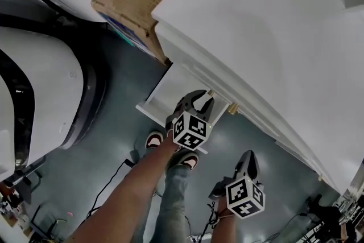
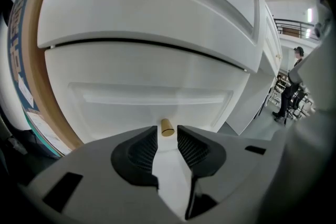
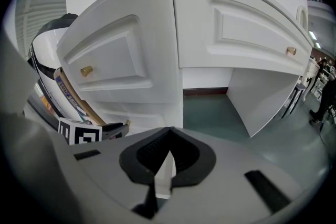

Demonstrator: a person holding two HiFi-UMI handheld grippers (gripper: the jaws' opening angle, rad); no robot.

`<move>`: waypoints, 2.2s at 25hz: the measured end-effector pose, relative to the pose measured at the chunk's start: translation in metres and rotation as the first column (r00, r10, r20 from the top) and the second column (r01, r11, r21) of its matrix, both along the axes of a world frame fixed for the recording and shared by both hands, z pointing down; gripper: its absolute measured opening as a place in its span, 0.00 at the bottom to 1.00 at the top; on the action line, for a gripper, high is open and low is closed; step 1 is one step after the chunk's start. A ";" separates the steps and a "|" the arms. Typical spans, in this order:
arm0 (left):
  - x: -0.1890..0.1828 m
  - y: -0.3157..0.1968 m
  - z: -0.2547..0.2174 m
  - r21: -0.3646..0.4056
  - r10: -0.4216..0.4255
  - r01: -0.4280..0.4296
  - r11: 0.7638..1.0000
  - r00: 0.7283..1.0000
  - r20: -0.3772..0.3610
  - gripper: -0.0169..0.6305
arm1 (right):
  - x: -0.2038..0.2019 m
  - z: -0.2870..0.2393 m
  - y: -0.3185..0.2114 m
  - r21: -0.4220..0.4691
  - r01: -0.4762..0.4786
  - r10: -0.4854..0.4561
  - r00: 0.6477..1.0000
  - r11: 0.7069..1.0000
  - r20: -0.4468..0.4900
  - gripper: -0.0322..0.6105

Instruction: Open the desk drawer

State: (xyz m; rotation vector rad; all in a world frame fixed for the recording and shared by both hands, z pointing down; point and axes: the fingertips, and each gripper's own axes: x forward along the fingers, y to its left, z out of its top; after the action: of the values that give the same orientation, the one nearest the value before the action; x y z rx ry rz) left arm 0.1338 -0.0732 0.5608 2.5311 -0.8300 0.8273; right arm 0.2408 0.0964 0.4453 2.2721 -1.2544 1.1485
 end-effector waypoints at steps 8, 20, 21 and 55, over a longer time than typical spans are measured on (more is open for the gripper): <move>0.013 -0.009 0.001 0.024 -0.033 0.033 0.999 0.999 0.017 0.21 | 0.006 0.004 0.003 -0.015 -0.003 0.003 1.000 1.000 0.006 0.06; 0.011 -0.010 0.005 0.016 -0.066 0.065 0.998 0.997 0.037 0.17 | 0.012 0.006 0.003 -0.016 0.010 -0.010 1.000 1.000 0.007 0.06; 0.011 -0.010 0.005 0.013 -0.066 0.066 0.998 0.997 0.036 0.17 | 0.012 0.007 0.003 -0.016 0.011 -0.010 1.000 1.000 0.008 0.06; -0.013 0.020 0.008 0.002 -0.066 0.066 0.998 0.997 0.050 0.16 | 0.001 0.015 0.015 -0.011 0.078 -0.078 0.997 0.997 0.015 0.06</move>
State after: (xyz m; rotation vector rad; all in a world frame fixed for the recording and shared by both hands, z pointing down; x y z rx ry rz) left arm 0.1207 -0.0530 0.5688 2.4780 -0.9245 0.8720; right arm 0.2418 0.1114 0.4604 2.1903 -1.3259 1.1432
